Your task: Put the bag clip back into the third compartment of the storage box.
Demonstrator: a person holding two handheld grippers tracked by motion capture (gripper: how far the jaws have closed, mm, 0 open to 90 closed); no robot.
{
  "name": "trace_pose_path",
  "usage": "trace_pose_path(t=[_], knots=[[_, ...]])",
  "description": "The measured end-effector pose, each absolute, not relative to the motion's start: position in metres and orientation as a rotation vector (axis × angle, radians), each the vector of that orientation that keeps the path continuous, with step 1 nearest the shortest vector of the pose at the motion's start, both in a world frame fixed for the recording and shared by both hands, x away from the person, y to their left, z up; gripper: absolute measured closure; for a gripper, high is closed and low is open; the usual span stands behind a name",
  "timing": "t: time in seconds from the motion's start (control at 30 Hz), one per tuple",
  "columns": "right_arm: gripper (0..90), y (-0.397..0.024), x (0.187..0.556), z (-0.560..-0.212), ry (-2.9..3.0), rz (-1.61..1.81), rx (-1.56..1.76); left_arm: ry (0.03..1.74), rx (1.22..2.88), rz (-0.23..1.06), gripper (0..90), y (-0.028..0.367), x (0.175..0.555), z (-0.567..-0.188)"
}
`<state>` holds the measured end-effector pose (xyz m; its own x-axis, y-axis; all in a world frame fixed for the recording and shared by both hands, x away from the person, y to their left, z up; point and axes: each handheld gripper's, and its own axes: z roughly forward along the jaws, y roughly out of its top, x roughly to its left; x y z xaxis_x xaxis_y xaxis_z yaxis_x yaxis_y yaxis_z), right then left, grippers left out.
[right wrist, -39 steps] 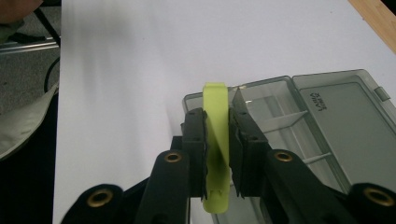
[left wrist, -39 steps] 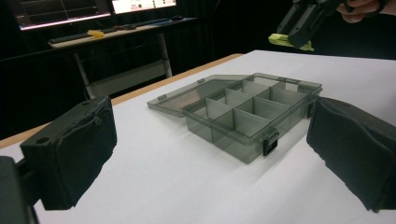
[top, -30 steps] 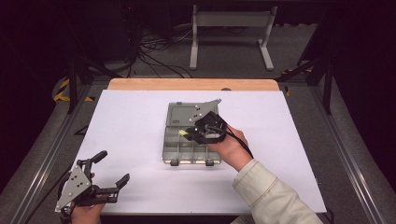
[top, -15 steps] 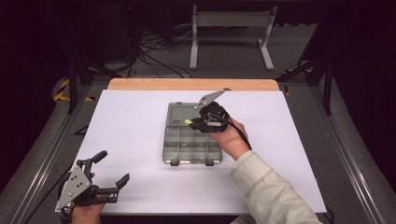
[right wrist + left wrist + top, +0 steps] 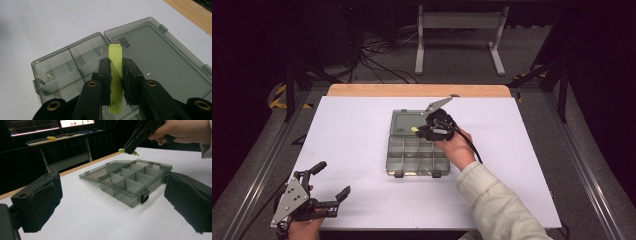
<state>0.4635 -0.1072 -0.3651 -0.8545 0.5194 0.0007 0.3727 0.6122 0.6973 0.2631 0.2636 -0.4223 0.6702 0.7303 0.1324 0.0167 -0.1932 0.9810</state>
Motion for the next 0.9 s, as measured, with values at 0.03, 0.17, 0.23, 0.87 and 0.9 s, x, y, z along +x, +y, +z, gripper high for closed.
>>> trace_pose_path(t=[0.03, 0.17, 0.23, 0.87, 0.9], knots=[[77.8, -0.108, 0.464, -0.367, 2.633, 1.071, 0.754, 0.618, 1.657, 0.721, 2.4, 0.264, 0.263, -0.422], [77.8, -0.111, 0.466, -0.374, 2.638, 1.073, 0.779, 0.617, 1.657, 0.722, 2.4, 0.264, 0.263, -0.422], [77.8, -0.112, 0.466, -0.379, 2.646, 1.065, 0.787, 0.616, 1.659, 0.721, 2.4, 0.263, 0.263, -0.422], [77.7, -0.115, 0.468, -0.402, 2.691, 1.06, 0.857, 0.616, 1.663, 0.72, 2.3, 0.263, 0.263, -0.423], [77.7, -0.115, 0.468, -0.403, 2.692, 1.059, 0.863, 0.617, 1.662, 0.72, 2.4, 0.263, 0.263, -0.423]])
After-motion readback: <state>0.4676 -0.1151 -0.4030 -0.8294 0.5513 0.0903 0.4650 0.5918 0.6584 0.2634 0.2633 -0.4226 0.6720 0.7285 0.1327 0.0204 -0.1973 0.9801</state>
